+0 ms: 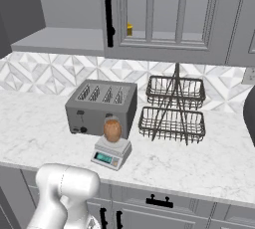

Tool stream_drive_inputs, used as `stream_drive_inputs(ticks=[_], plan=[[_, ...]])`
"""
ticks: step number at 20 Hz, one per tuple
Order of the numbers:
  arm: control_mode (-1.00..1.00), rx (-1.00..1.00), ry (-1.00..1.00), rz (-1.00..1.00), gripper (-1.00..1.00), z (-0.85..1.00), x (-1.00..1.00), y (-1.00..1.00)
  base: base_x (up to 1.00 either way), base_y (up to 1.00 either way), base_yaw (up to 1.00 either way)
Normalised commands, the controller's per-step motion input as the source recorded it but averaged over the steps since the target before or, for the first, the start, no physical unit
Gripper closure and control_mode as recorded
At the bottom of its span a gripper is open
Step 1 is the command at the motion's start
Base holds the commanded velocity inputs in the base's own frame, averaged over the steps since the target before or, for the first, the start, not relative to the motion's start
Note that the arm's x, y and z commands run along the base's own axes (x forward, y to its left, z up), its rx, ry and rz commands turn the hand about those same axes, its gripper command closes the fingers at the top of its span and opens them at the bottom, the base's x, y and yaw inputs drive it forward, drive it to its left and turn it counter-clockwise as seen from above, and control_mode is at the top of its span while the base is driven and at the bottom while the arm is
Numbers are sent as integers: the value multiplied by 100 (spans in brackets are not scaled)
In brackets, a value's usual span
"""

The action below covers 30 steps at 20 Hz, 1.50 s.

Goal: Pick the honey bottle and place it on the digital scale for weighing, and close the cabinet.

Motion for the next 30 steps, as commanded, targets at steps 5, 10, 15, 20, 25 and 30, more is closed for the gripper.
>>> stream_drive_inputs(ticks=[5, 10, 15, 20, 25, 30], plan=[[-100, 34, 13, 0, -100, -2, -6, 38, 0, 0, 0], [-100, 29, 29, 0, -100, -12, 5, 37, 0, 0, 0], [-100, 3, 10, 0, -100, -1, 35, -10, 0, 0, 0], [-100, -1, 1, 0, -100, -2, 50, 5, 0, 0, 0], [-100, -2, 0, 0, -100, -6, 54, 13, 0, 0, 0], [-100, -1, 0, -1, -100, -13, 57, 0, 0, 0, 0]])
